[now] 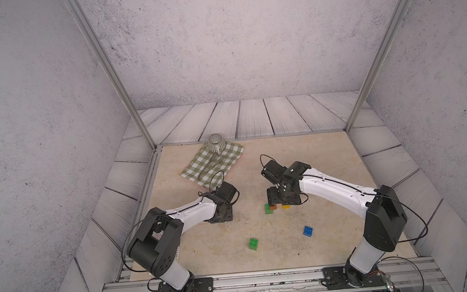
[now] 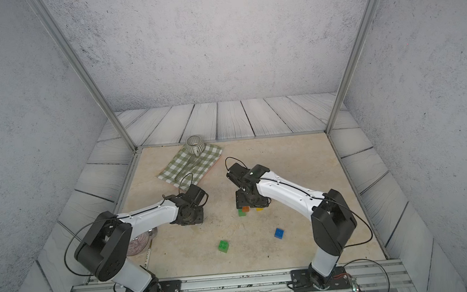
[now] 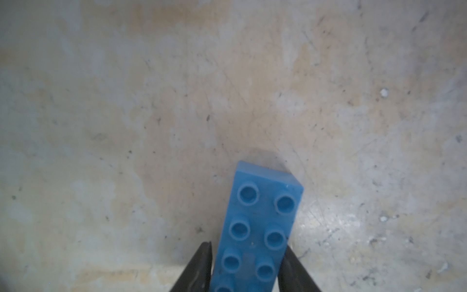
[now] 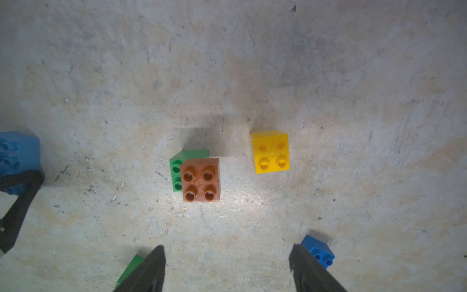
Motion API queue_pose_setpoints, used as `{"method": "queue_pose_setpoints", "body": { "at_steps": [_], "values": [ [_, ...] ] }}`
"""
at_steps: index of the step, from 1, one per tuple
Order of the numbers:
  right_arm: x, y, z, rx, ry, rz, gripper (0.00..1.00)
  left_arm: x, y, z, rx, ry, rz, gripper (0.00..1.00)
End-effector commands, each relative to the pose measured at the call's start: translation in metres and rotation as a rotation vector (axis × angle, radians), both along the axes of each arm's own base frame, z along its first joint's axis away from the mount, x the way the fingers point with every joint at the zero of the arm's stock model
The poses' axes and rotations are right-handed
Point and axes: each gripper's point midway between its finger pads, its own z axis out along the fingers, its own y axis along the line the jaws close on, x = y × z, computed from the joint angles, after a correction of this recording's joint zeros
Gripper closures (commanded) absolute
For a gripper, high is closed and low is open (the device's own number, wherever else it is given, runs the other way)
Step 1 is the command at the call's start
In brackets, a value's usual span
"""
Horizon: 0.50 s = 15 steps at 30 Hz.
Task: Assemble the number 4 with lego
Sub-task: Pick up the lego brick from the center of the board.
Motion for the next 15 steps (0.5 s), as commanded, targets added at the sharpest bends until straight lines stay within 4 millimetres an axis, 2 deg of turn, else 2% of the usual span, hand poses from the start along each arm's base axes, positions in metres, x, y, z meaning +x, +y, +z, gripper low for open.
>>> {"method": "queue_pose_setpoints", "body": {
  "at_steps": [1,9,12,15],
  "values": [
    [-0.004,-0.006,0.01,0.016,-0.013,-0.015,0.21,-0.006,0.003,-0.003,0.016,0.011,-0.007,0.58],
    [-0.006,-0.006,0.006,0.023,-0.01,-0.022,0.21,-0.01,0.001,-0.004,0.038,0.013,-0.024,0.72],
    [-0.006,-0.006,0.006,0.032,-0.013,-0.029,0.21,-0.01,-0.001,-0.001,0.045,0.005,-0.04,0.82],
    [-0.007,-0.007,0.008,0.039,-0.022,-0.033,0.21,-0.006,-0.007,0.011,0.04,-0.026,-0.075,0.96]
  ]
}}
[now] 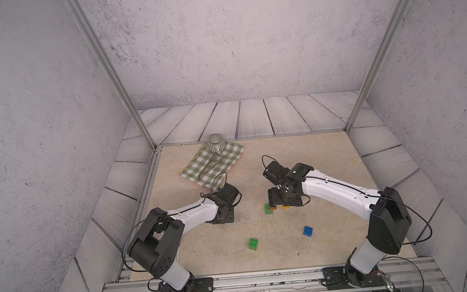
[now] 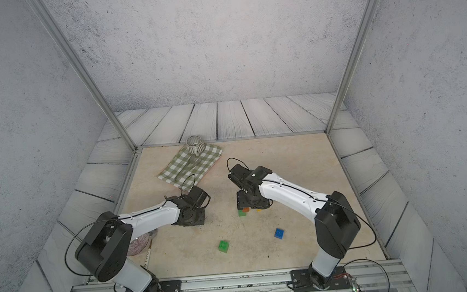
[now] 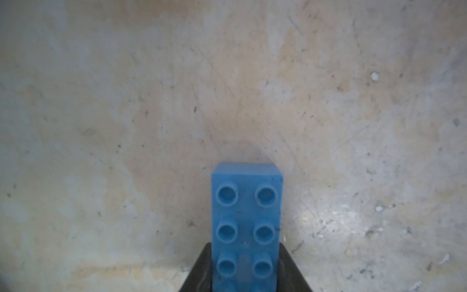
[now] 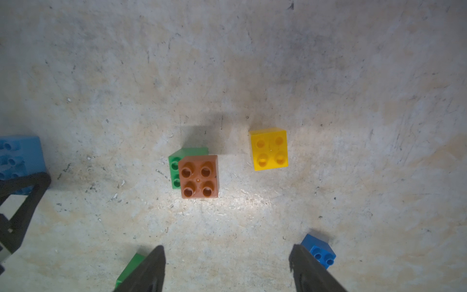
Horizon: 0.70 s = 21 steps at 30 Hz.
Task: Assemble the number 4 with lego
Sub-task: Pick up the lego brick from the center of the board.
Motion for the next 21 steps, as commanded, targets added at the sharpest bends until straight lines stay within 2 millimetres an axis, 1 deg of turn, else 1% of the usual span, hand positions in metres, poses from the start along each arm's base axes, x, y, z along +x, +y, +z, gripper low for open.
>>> {"method": "queue_pose_setpoints", "body": {
  "at_steps": [1,2,6,10,12,15,21],
  "values": [
    [-0.004,-0.005,0.009,0.026,-0.016,-0.022,0.21,0.002,-0.004,0.017,0.013,-0.036,-0.056,1.0],
    [-0.005,-0.006,0.01,0.03,-0.017,-0.025,0.21,0.004,-0.007,0.024,0.006,-0.052,-0.08,1.0],
    [-0.011,-0.009,0.014,0.067,-0.026,-0.05,0.21,0.014,-0.032,0.057,-0.065,-0.133,-0.247,1.0],
    [-0.02,-0.01,0.015,0.122,-0.028,-0.085,0.19,0.021,-0.058,0.085,-0.121,-0.19,-0.452,1.0],
    [-0.024,-0.01,0.013,0.148,-0.025,-0.098,0.19,0.021,-0.07,0.093,-0.136,-0.193,-0.561,1.0],
    [-0.028,-0.011,0.01,0.174,-0.02,-0.12,0.17,0.018,-0.084,0.098,-0.155,-0.182,-0.699,1.0],
    [-0.032,-0.009,0.002,0.235,-0.022,-0.16,0.07,0.015,-0.102,0.101,-0.18,-0.19,-0.889,1.0]
  ]
}}
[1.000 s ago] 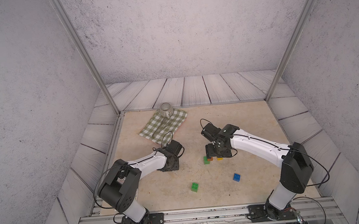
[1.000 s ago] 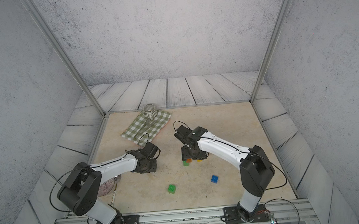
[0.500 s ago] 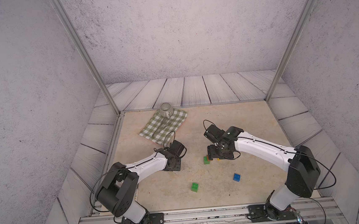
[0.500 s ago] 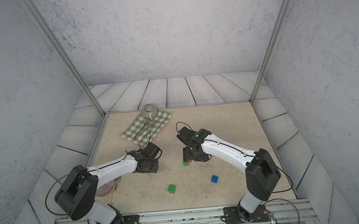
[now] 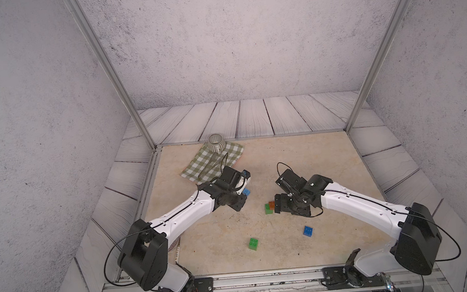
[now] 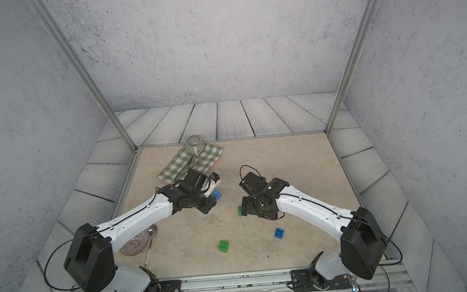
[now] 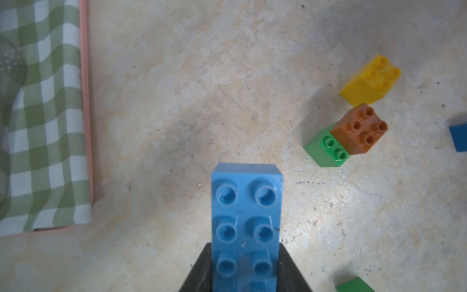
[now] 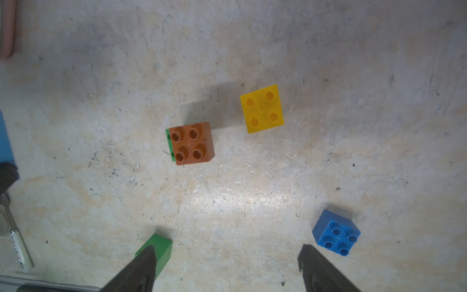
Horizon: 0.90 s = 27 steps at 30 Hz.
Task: Assemble the number 4 with lego
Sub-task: Pick up the lego brick from the center of the board, then assemble the lego brick with the lego brick.
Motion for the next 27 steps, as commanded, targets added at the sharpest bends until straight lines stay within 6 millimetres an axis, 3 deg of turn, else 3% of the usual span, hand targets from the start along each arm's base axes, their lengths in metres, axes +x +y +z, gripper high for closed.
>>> {"method": "queue_pose_setpoints", "body": {
  "at_steps": [1,6,10,13,21,27],
  "values": [
    [0.0,0.005,0.003,0.069,-0.011,-0.043,0.05,-0.01,-0.017,0.002,-0.011,-0.005,-0.201,1.0],
    [-0.001,0.01,-0.006,0.112,-0.005,-0.059,0.01,-0.019,-0.035,0.003,-0.044,-0.027,-0.403,1.0],
    [0.003,0.017,-0.01,0.156,-0.024,-0.078,0.01,-0.015,-0.042,-0.008,-0.009,-0.043,-0.511,1.0],
    [0.007,0.02,-0.013,0.195,-0.045,-0.108,0.01,-0.009,-0.041,-0.019,0.057,-0.009,-0.547,1.0],
    [0.016,0.014,-0.019,0.278,-0.141,-0.215,0.01,-0.002,-0.054,-0.024,0.077,0.017,-0.646,1.0],
    [0.023,0.005,-0.021,0.304,-0.216,-0.266,0.03,-0.014,-0.055,-0.025,0.078,0.005,-0.677,1.0]
  ]
}}
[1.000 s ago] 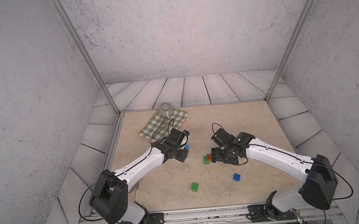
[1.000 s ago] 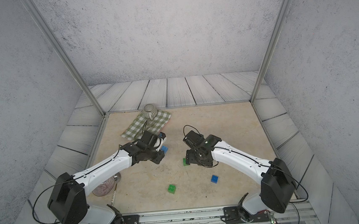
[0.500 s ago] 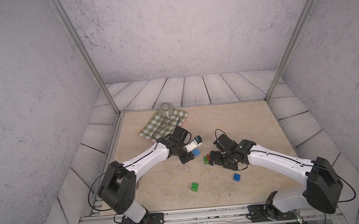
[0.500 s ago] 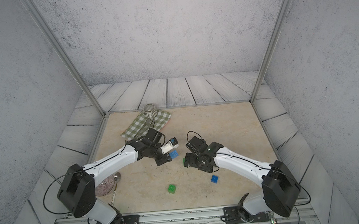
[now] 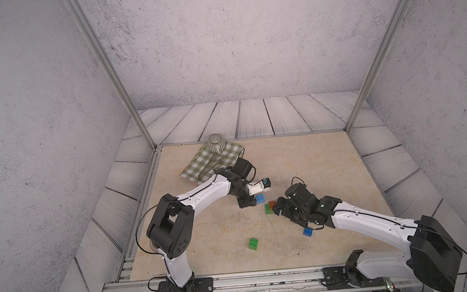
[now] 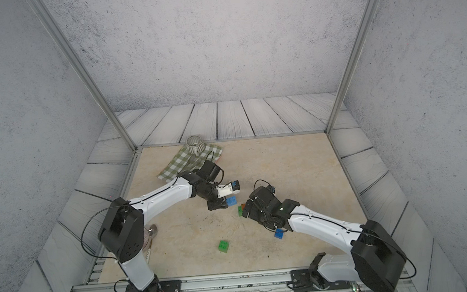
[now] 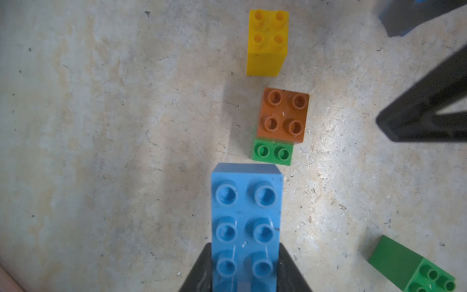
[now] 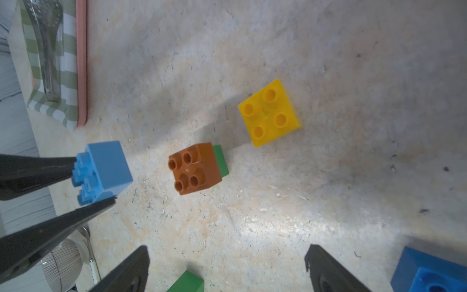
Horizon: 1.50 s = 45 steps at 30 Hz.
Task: Assemble the number 4 with lego
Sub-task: Assemble the lego brick with the lego brick.
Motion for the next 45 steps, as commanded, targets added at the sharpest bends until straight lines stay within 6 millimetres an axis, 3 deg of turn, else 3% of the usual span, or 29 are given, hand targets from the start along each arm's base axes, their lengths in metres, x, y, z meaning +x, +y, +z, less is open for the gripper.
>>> {"method": "queue_pose_setpoints", "body": {
  "at_steps": [1,16,45],
  "values": [
    [0.015,-0.001,0.01,0.031,-0.078,-0.059,0.03,-0.016,-0.004,0.001,-0.009,-0.007,-0.057,1.0],
    [0.022,0.009,-0.004,0.075,-0.144,-0.075,0.12,-0.011,-0.011,-0.004,0.019,-0.034,-0.063,1.0],
    [0.02,0.022,-0.016,0.119,-0.189,-0.051,0.14,-0.012,-0.018,-0.019,0.058,-0.007,-0.069,1.0]
  ]
}}
